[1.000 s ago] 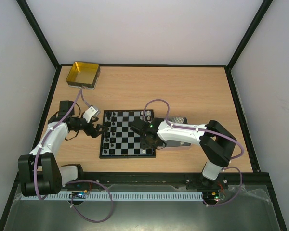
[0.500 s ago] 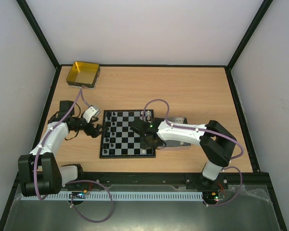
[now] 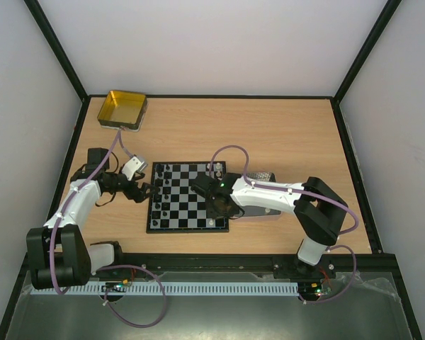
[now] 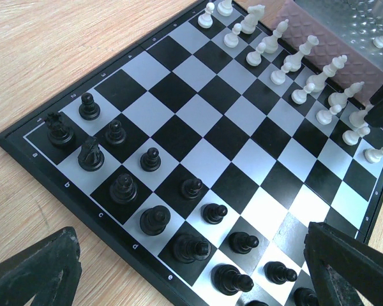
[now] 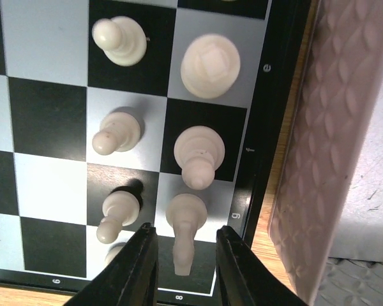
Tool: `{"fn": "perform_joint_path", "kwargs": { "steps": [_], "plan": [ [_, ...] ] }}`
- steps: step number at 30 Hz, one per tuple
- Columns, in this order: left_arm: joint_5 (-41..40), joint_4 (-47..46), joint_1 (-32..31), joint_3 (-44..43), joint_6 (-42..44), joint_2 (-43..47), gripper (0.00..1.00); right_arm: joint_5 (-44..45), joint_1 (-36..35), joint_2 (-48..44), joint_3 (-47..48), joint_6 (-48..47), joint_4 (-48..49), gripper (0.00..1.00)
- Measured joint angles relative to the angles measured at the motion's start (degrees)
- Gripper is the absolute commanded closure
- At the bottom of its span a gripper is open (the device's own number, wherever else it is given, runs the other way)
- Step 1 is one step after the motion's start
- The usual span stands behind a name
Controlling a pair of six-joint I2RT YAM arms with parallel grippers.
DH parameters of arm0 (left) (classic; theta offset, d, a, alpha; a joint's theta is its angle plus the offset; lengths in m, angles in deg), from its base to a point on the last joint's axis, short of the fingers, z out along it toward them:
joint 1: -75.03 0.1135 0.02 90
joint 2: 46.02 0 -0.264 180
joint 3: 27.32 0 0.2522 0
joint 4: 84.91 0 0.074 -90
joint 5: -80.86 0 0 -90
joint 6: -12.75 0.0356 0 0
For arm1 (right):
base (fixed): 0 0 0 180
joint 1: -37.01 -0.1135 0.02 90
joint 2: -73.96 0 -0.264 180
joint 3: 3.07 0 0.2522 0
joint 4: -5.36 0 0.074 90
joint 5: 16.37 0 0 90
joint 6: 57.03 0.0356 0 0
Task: Set up the chess pieces on the board
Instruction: Place the chess piece on the chessboard, then pick up the chess piece from the storage box.
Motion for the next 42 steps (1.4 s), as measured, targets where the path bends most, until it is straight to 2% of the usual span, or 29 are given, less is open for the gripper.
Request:
{"fn": "perform_joint_path", "kwargs": {
  "steps": [6, 10, 12, 15, 18, 23, 39, 42],
  "plan": [
    [0.00, 0.00, 0.00, 0.00, 0.00, 0.00, 0.05, 1.60, 1.31, -1.57, 2.80, 0.00, -2.60, 0.75],
    [0.00, 0.00, 0.00, 0.00, 0.00, 0.00, 0.05, 3.56, 6.03, -7.34, 3.21, -0.52, -5.31, 0.75],
    [0.00, 0.00, 0.00, 0.00, 0.00, 0.00, 0.05, 4.55, 10.56, -10.47, 2.62, -0.92, -6.10, 0.74],
    [0.00, 0.00, 0.00, 0.00, 0.00, 0.00, 0.05, 5.75, 16.31, -15.21, -1.31, -1.62, -6.16, 0.74],
    [0.02, 0.00, 0.00, 0.00, 0.00, 0.00, 0.05, 5.79, 20.48, -17.64, -6.95, -2.43, -6.27, 0.64],
    [0.02, 0.00, 0.00, 0.00, 0.02, 0.00, 0.05, 3.65, 26.03, -18.53, -15.04, -3.80, -5.70, 0.64],
    [0.00, 0.00, -0.52, 0.00, 0.00, -0.04, 0.05, 0.22, 29.81, -19.32, -20.41, -5.25, -0.96, 0.64],
    [0.00, 0.00, -0.55, 0.00, 0.00, -0.11, 0.05, -0.11, 29.94, -19.32, -21.11, -5.22, -0.22, 0.69]
  ]
}}
